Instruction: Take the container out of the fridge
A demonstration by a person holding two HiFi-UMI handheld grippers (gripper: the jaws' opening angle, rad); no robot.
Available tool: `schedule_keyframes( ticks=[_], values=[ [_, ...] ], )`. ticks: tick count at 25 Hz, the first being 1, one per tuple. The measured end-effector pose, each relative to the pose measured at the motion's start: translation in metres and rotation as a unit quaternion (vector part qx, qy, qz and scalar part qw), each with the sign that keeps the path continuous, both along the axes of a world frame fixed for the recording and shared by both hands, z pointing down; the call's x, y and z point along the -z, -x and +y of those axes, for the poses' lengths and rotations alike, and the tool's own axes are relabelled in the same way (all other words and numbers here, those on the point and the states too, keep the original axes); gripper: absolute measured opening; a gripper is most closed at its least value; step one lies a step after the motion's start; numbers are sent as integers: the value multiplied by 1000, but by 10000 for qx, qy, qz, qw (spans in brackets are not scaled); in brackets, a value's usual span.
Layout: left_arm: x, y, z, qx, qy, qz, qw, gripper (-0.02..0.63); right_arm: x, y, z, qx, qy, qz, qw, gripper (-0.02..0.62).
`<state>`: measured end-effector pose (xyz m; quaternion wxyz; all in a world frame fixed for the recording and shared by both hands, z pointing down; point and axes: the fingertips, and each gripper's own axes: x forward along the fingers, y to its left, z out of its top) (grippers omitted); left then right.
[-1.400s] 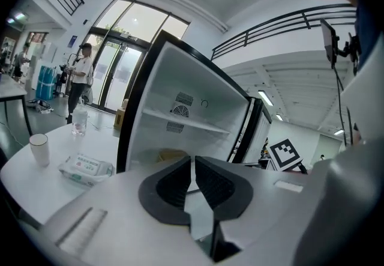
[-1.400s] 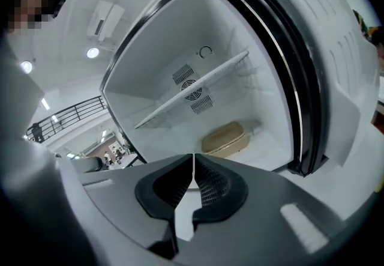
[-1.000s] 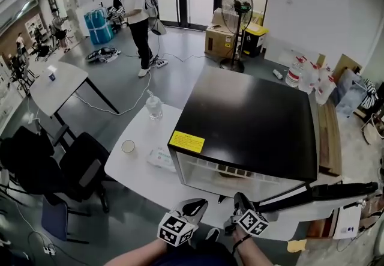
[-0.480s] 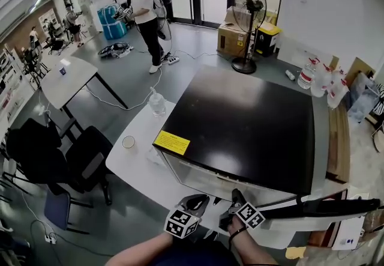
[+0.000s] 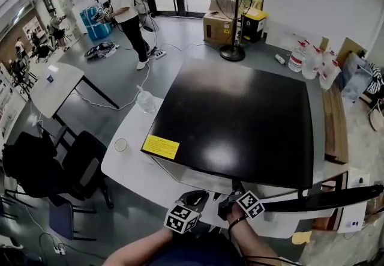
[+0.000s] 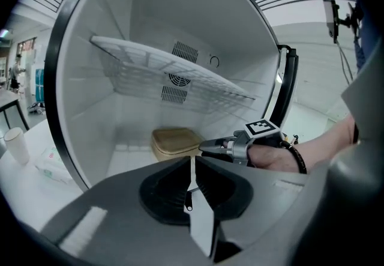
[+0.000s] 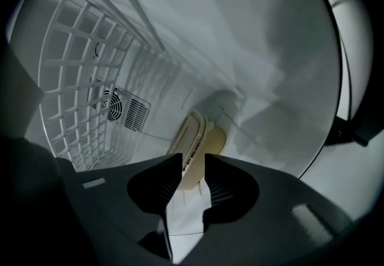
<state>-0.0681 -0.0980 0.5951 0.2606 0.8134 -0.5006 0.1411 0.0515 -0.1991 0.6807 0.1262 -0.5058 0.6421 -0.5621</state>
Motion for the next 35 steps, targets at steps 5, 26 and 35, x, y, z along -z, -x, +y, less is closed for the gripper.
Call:
schedule_keyframes(
  ticks=[5,26,35],
  values=[
    [-3,7,2,-163,96,23,9998,25,-7,2,-8,-280,72,-120,9995,130],
    [-6,41,21,78,272,61,9996,25,6,8,-22,-541,-147,-621,9965,75],
    [-9,34,26,24,278,122,9995,25,19,0,-2,-537,-195,-914,9942,60]
  ],
)
